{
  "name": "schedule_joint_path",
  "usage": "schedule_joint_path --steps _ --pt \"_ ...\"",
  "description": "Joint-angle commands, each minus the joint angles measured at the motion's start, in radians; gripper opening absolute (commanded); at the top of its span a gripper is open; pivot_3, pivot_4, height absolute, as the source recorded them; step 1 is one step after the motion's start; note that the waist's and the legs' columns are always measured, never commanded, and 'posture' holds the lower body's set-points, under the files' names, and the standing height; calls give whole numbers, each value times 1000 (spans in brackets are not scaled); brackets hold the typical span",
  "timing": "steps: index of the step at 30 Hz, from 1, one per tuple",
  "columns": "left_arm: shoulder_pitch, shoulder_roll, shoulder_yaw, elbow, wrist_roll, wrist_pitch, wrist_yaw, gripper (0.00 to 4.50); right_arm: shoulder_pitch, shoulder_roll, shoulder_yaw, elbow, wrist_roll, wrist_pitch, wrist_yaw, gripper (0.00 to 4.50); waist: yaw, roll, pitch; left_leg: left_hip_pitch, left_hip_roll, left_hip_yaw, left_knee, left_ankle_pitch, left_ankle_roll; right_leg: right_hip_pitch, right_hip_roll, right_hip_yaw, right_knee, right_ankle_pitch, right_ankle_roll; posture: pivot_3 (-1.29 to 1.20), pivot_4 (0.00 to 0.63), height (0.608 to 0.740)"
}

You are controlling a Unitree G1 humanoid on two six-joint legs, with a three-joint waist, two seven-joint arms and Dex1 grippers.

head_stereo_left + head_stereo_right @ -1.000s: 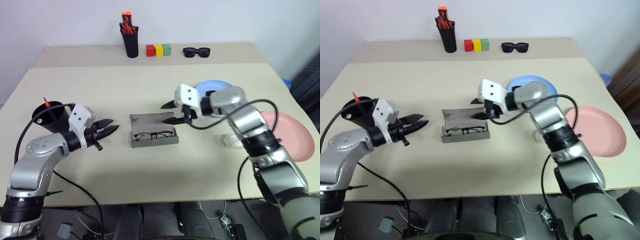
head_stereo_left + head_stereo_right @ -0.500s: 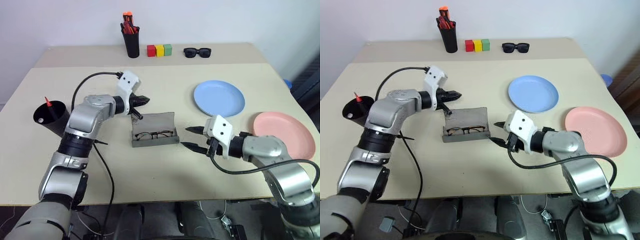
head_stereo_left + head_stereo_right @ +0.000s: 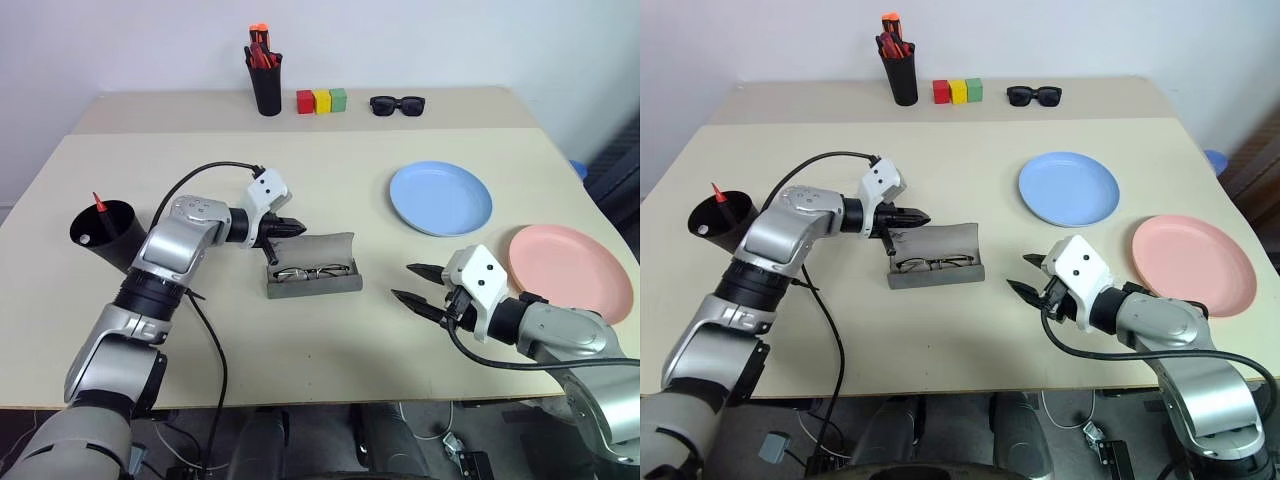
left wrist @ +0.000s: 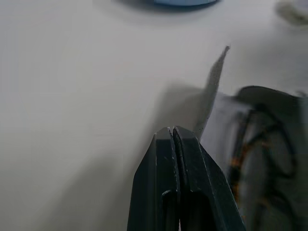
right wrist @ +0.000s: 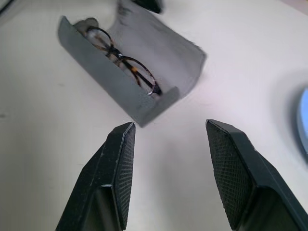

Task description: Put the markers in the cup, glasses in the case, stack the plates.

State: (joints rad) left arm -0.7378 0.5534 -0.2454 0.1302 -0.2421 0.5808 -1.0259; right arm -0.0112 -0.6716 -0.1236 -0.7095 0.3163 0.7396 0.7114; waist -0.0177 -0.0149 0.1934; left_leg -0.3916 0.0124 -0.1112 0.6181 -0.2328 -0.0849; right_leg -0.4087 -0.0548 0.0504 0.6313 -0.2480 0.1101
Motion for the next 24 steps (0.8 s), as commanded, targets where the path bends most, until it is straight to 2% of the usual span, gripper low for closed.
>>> schedule_joint_path --steps 1,4,8,10,12,14,16,20,24 --pt "60 37 18 -170 -48 -45 -75 14 -28 -21 13 35 -26 -46 -16 2342 0 0 0 0 0 0 0 0 0 0 0 0 0 0 0 0 150 740" --pt "102 59 13 -236 -61 -11 -93 14 -61 -36 29 85 -49 -45 -33 2342 0 0 0 0 0 0 0 0 0 0 0 0 0 -1 -3 0 150 740" --pt "183 110 -10 -306 -34 -62 -123 14 -181 -38 57 208 -104 -37 -90 2342 -8 1 0 0 0 2 1 0 0 0 0 1 0 -2 -4 0 150 740" --pt "201 89 20 -315 -50 -84 -94 14 -234 -37 80 282 -143 -49 -114 2342 -9 1 0 1 0 2 1 0 0 0 0 1 0 -2 -4 0 150 740" --pt "176 27 102 -304 -124 -27 -28 14 -258 -38 92 321 -161 -68 -115 2342 2 1 0 0 0 1 1 0 0 0 0 1 0 -2 -4 0 150 740" --pt "130 -28 184 -262 -164 15 60 14 -266 -35 96 335 -165 -83 -109 2342 8 0 0 -1 0 1 2 0 0 0 0 0 0 -2 -3 0 150 740" --pt "76 -43 217 -193 -139 60 147 14 -263 -30 103 327 -156 -108 -93 2342 6 0 0 -2 0 1 4 0 1 0 0 0 0 0 0 0 150 740" --pt "-6 -44 182 -57 -44 94 257 14 -216 -25 102 237 -77 -140 -15 2342 -6 1 0 0 0 1 4 -1 2 1 0 0 0 0 1 0 150 740" --pt "-72 -63 142 70 3 153 297 14 -171 -21 91 158 -4 -122 28 2342 -3 1 0 0 0 0 3 -1 2 1 1 0 1 0 1 0 150 740"
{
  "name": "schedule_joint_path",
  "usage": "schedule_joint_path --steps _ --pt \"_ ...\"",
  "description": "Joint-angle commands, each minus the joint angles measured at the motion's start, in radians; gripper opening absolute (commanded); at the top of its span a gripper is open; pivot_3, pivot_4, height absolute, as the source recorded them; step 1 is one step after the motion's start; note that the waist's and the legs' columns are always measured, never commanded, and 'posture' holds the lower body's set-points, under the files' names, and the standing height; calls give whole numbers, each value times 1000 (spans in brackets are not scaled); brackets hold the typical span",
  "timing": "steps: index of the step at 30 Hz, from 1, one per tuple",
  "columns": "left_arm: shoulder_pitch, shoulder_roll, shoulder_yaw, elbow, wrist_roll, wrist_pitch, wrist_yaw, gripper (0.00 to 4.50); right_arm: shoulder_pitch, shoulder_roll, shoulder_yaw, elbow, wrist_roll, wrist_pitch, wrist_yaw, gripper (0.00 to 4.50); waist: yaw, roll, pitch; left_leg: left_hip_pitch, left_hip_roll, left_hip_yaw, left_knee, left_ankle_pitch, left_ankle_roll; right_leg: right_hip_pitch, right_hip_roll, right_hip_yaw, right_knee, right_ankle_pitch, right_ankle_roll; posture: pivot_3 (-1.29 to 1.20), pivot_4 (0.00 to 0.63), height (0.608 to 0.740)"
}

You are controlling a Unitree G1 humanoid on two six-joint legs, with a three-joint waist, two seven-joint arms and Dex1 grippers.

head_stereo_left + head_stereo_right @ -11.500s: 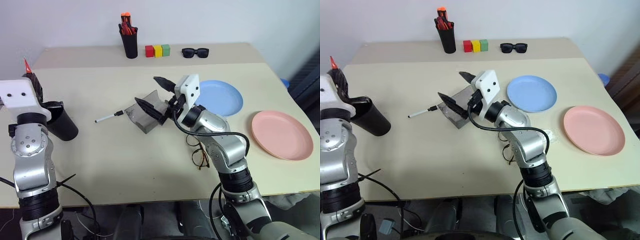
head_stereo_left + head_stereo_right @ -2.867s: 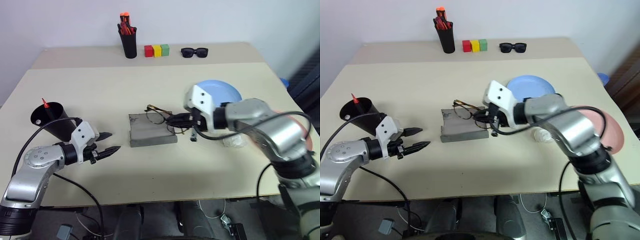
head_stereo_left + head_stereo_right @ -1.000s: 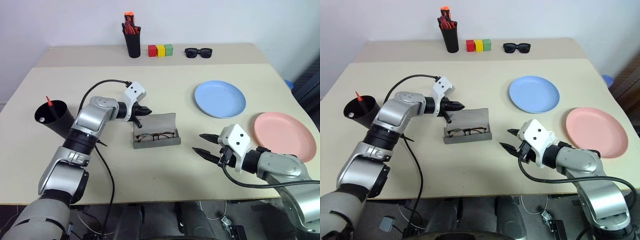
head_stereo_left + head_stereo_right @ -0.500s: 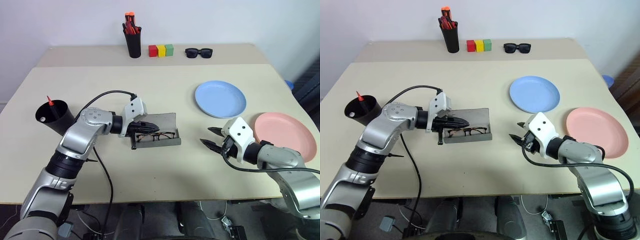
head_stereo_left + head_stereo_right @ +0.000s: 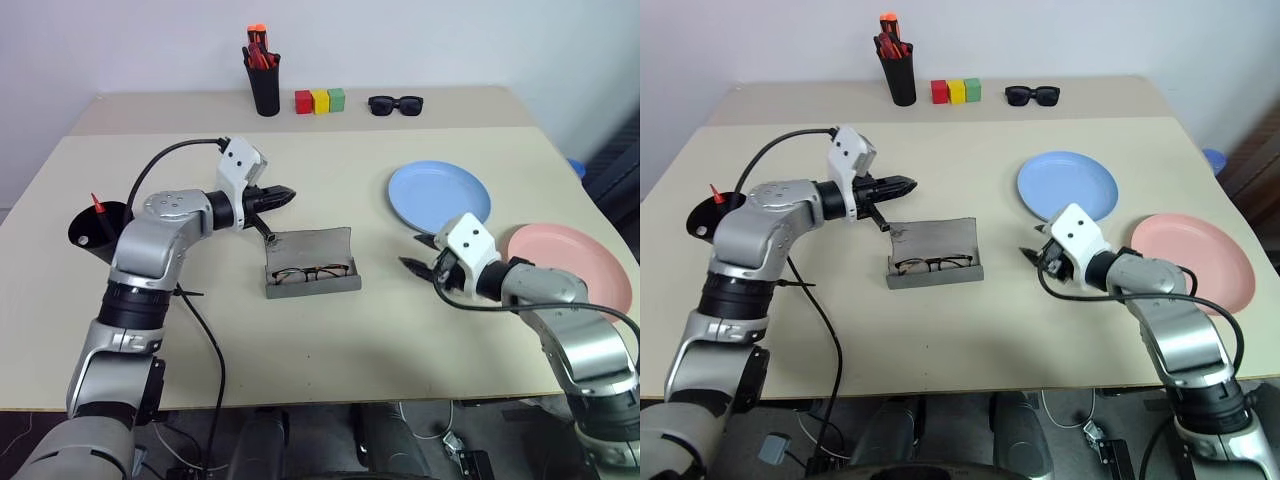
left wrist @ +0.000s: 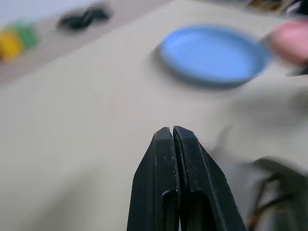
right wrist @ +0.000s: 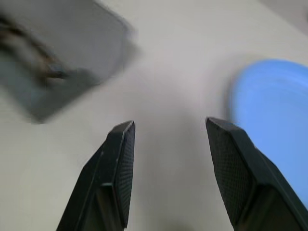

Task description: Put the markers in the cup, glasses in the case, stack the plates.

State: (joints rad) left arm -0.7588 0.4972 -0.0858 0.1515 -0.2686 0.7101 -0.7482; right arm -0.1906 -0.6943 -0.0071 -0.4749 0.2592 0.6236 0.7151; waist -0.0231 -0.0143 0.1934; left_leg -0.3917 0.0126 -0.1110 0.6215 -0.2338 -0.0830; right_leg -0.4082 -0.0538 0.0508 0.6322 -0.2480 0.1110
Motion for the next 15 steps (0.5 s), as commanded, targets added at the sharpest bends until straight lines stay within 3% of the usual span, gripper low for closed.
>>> schedule_joint_path --steps 1,6,15 --pt "-62 -13 -34 73 35 29 7 14 21 3 -30 -98 73 -1 31 2342 3 0 0 0 0 0 1 0 0 0 0 0 0 0 0 0 150 740" --pt "-86 -29 -119 148 63 20 -72 14 65 3 -49 -175 142 23 32 2342 6 0 0 -1 0 0 1 0 0 0 0 0 -1 0 0 0 150 740" --pt "81 77 -132 -142 -14 -80 -320 14 95 11 -47 -201 148 30 -26 2342 2 0 0 0 0 0 0 0 0 0 0 0 0 0 -1 0 150 740"
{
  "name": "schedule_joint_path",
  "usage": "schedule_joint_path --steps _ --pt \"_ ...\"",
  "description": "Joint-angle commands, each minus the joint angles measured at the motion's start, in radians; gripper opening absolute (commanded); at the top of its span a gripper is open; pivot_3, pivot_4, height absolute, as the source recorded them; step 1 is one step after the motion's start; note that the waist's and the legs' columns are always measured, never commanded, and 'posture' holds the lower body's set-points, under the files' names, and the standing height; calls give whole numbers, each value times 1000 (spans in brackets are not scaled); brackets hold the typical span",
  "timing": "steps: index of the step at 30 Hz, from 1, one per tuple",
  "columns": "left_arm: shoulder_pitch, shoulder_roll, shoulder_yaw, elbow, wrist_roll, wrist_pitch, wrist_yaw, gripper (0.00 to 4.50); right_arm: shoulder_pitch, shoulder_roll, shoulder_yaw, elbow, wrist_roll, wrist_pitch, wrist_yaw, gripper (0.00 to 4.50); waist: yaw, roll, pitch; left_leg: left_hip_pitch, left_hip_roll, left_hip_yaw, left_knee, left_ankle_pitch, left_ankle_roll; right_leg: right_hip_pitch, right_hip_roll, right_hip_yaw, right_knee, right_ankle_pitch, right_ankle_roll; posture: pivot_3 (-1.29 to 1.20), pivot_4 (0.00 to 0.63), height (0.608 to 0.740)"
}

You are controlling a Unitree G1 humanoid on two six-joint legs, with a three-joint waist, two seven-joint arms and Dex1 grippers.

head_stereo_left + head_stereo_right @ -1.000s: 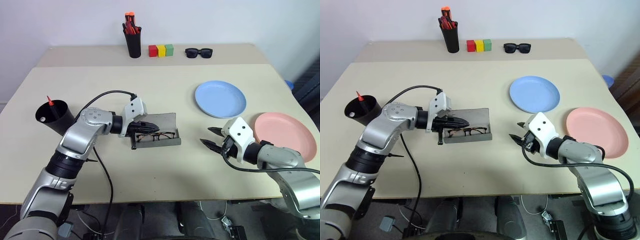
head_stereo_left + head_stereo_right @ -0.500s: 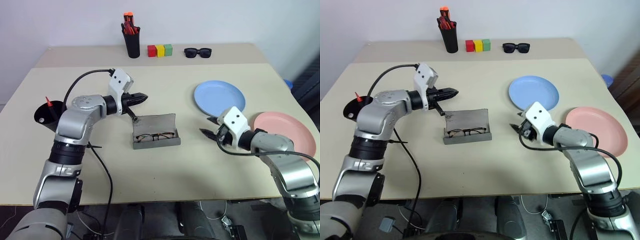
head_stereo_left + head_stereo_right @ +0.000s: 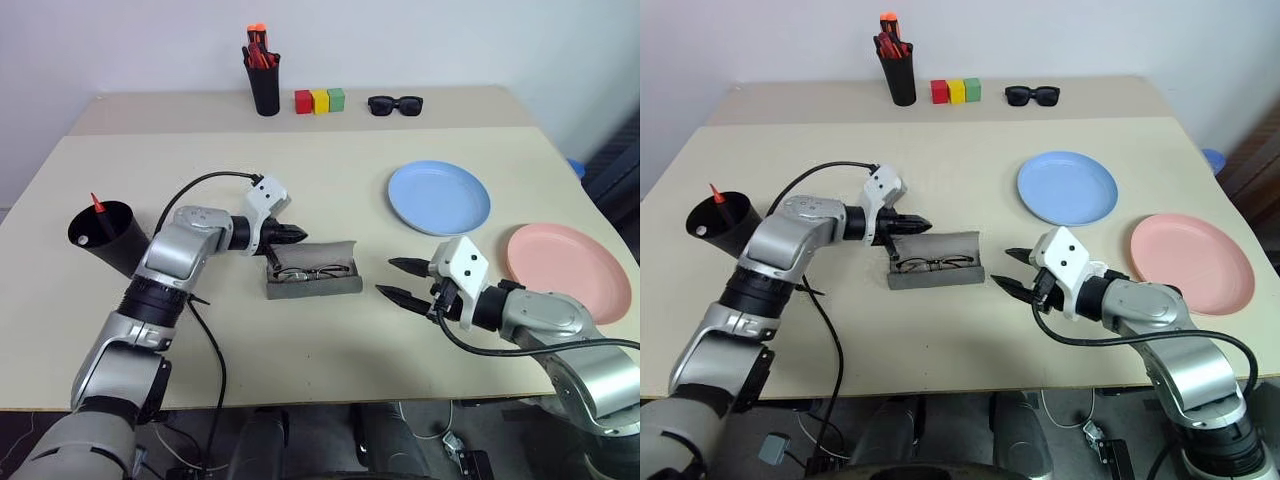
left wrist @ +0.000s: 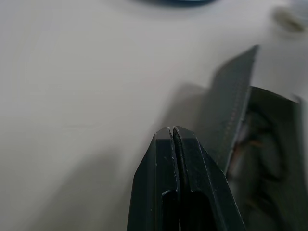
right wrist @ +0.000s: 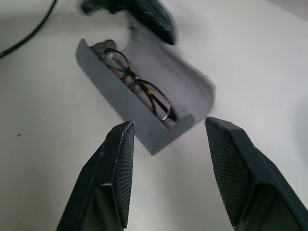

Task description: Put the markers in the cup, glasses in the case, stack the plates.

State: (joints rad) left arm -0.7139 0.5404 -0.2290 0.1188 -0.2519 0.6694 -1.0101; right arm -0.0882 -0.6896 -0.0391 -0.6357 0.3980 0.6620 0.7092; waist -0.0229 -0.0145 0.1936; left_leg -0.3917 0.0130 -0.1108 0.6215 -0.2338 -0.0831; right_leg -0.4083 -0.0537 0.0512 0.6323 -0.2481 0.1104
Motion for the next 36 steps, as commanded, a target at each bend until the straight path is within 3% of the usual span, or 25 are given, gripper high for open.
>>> schedule_joint_path --steps 1,8,17,25,32,35,36 --pt "51 44 13 -133 -33 -44 -67 14 -8 6 -13 -38 7 -10 -23 2342 3 0 0 0 0 0 0 0 0 0 0 0 0 0 0 0 150 740" --pt "152 111 -9 -265 -22 -61 -99 14 -58 17 9 29 -26 -23 -61 2342 5 0 0 0 0 0 1 0 0 0 0 0 0 -2 -3 0 150 740" --pt "199 120 -22 -263 8 -76 -61 14 -252 28 70 322 -219 -68 -183 2342 4 0 0 0 0 1 1 0 0 0 0 0 0 -2 -4 0 150 740" --pt "175 9 197 -222 -104 -124 76 14 -407 8 208 706 -469 -273 -231 2342 3 0 0 0 0 1 1 0 0 0 0 1 0 0 -1 0 150 740" --pt "239 76 254 -302 -131 -150 56 14 -489 47 240 911 -531 -377 -218 2342 -15 1 0 0 0 1 0 0 0 0 0 1 0 1 0 0 150 740" --pt "282 85 267 -336 -137 -152 72 0 -495 48 248 928 -544 -401 -197 1521 -19 1 0 0 0 1 1 0 0 0 0 1 0 1 0 0 150 740" --pt "294 84 267 -347 -137 -152 78 0 -492 48 247 925 -549 -408 -195 1002 -20 1 0 0 0 1 1 0 0 0 0 1 0 1 0 0 150 740"
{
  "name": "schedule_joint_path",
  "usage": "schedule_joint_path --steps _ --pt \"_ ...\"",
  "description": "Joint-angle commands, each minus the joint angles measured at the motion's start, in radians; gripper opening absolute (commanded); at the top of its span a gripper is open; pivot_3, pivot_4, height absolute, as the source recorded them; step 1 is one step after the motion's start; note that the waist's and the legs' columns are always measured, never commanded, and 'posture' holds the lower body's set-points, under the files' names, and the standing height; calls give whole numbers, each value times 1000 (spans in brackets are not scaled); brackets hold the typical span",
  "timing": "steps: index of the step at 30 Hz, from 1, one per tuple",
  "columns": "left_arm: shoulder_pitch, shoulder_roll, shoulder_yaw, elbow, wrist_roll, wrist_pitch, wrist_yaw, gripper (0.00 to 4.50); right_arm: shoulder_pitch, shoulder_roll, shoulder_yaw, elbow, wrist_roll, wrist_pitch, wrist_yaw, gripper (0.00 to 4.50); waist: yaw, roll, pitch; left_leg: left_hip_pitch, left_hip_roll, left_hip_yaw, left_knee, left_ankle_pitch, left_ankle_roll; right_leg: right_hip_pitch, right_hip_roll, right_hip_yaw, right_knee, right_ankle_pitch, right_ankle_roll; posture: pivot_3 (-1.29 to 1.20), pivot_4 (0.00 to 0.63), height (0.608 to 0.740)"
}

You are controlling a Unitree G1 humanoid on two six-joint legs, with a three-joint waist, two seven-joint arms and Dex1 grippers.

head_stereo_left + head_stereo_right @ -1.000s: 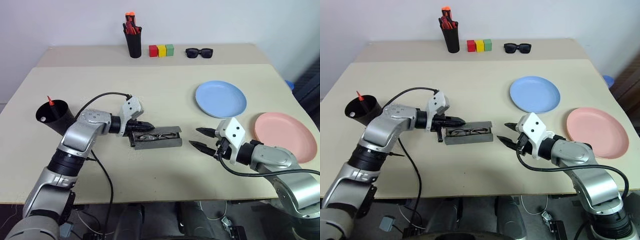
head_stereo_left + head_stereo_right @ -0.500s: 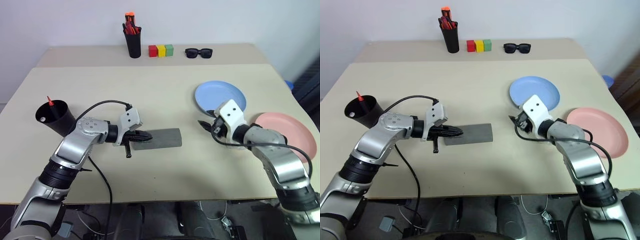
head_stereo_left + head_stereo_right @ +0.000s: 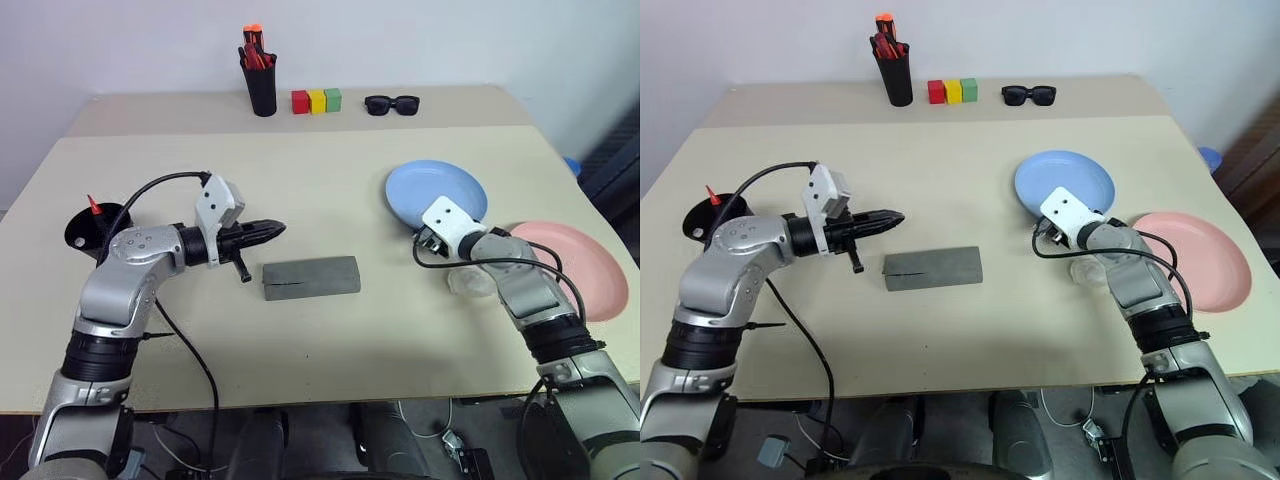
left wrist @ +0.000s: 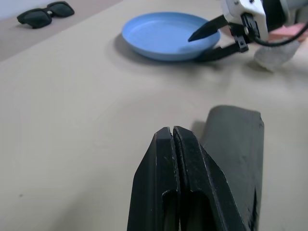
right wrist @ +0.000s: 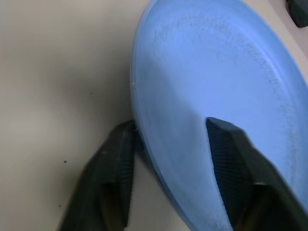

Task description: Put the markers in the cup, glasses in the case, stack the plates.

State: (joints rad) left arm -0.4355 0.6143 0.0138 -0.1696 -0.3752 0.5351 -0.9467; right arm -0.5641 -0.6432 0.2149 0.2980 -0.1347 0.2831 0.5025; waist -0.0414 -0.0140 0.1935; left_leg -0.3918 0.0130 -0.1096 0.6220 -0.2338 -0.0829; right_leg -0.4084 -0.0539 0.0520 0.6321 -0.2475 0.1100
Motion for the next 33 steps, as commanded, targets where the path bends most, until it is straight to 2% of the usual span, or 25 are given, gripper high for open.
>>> schedule_joint_path --steps 1,2,5,8,15,19,22,25,31,33 --pt "24 9 21 -69 -14 -18 20 0 -13 0 -10 -13 -22 -33 11 494 -2 0 0 0 0 0 0 0 0 0 0 0 0 0 0 0 150 740" --pt "32 8 17 -80 -13 -21 25 0 -9 -2 -15 -23 -23 -32 13 36 -2 0 0 0 0 0 0 0 0 0 0 0 0 0 0 0 150 740" --pt "46 -3 0 -104 -19 -32 27 0 10 -22 -31 -77 -44 -32 6 36 -2 0 0 0 0 0 0 0 0 0 0 0 0 0 0 0 150 740" --pt "57 -24 -28 -128 -34 -70 -5 0 74 -90 -86 -231 -60 -7 15 36 3 0 0 0 0 0 0 0 0 0 0 0 0 0 0 0 150 740" --pt "45 -89 -126 -133 -45 -105 -58 0 371 -253 -384 -649 61 228 170 36 24 1 0 0 -1 0 1 0 0 1 -1 0 0 0 0 0 150 740" --pt "10 -129 -175 -94 -37 -114 -69 0 584 -309 -557 -792 82 318 250 36 28 1 0 0 -1 0 2 0 0 2 -1 0 -1 -2 -3 0 150 740" --pt "-9 -144 -188 -76 -36 -115 -73 0 660 -308 -602 -830 94 354 267 36 19 1 0 1 0 1 3 0 0 3 -1 0 -1 -2 -3 0 150 740" --pt "-36 -159 -198 -48 -35 -118 -81 0 719 -312 -616 -832 85 367 274 985 20 1 0 1 0 1 6 0 0 3 -1 0 0 -2 -4 0 150 740" --pt "-29 -154 -189 -45 -31 -117 -75 0 687 -271 -605 -911 170 388 289 3883 23 1 0 1 0 1 7 0 0 4 -1 0 0 -4 -2 0 150 740" --pt "-21 -152 -186 -50 -29 -118 -70 0 689 -263 -586 -924 194 389 299 3883 25 1 0 1 0 1 6 0 0 4 -1 0 0 -4 -2 0 150 740"
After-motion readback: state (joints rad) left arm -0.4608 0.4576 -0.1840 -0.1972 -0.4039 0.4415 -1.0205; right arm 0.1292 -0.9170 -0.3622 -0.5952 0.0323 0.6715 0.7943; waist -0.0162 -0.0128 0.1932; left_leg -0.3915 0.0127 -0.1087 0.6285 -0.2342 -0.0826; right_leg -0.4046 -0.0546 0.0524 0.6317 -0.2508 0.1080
